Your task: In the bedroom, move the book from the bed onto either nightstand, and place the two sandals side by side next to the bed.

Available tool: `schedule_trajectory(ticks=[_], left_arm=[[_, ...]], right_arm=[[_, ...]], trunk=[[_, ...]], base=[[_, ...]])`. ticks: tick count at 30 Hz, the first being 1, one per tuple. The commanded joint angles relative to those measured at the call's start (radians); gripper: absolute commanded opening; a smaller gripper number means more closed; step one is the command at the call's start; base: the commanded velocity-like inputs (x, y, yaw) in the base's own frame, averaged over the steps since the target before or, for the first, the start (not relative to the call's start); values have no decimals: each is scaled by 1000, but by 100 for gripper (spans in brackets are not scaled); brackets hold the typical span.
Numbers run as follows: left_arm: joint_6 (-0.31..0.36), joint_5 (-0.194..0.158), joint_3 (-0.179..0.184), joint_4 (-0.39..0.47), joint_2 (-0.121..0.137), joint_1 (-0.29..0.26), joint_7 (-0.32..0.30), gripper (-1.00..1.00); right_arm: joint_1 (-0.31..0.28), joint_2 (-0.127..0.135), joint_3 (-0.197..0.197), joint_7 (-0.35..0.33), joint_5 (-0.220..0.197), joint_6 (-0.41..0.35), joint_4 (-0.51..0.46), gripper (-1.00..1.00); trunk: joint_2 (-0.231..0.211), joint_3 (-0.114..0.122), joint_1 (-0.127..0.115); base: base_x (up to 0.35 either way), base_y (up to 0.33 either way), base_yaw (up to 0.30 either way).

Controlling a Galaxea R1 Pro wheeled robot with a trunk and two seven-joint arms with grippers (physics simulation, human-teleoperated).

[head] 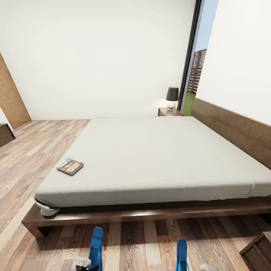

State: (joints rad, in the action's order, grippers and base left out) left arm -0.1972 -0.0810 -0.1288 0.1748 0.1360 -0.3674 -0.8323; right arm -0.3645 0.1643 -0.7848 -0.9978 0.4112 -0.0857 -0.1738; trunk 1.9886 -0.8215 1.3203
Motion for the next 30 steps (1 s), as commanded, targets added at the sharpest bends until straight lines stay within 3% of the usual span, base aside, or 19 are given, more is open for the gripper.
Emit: schedule_trajectory(ticks=[1,7,9,10,12,13,15,16,18,22,28,30], left_arm=[[-4,-3,0,-2,0,-1,-1,-100],[-1,-3,-4,0,6,-1,5,-100],[0,-2,-5,1,19,-1,55,-100],[1,-2,-5,1,22,-1,102,-100],[3,-2,-5,2,27,-1,323,-100],[3,-2,-5,3,27,-1,401,-100],[4,-2,-5,3,30,-1,547,-100],[4,-2,-5,3,32,-1,581,-100],[5,-3,-5,3,48,-1,622,-100],[16,-2,-5,4,63,-1,642,-100],[158,-6,-6,7,134,-6,699,-100],[181,-7,-6,8,146,-8,702,-100]], right_arm=[[-1,0,-8,-4,5,-9,-1,-100],[-1,0,-10,-4,4,-9,-1,-100],[-1,4,-12,-5,1,-9,-1,-100],[-1,6,-12,-5,1,-9,-1,-100],[-1,8,-13,-5,-1,-9,-1,-100],[-1,8,-13,-4,-1,-9,-1,-100],[-1,9,-13,-4,-1,-9,-1,-100],[-1,9,-13,-4,-1,-9,-1,-100],[-1,9,-13,-4,-1,-9,-1,-100],[-1,9,-13,-4,-1,-9,-1,-100],[-1,8,-13,-4,-1,-9,-1,-100],[-1,8,-13,-4,0,-9,-1,-100]], trunk=[[0,-1,0],[0,-1,0],[0,-1,0],[0,-1,0],[0,-1,0],[0,-1,0],[0,-1,0],[0,-1,0],[0,-1,0],[0,-1,0],[0,-1,0],[0,-1,0]], base=[[0,0,0],[0,0,0],[0,0,0],[0,0,0],[0,0,0],[0,0,0],[0,0,0],[0,0,0],[0,0,0],[0,0,0],[0,0,0],[0,0,0]])
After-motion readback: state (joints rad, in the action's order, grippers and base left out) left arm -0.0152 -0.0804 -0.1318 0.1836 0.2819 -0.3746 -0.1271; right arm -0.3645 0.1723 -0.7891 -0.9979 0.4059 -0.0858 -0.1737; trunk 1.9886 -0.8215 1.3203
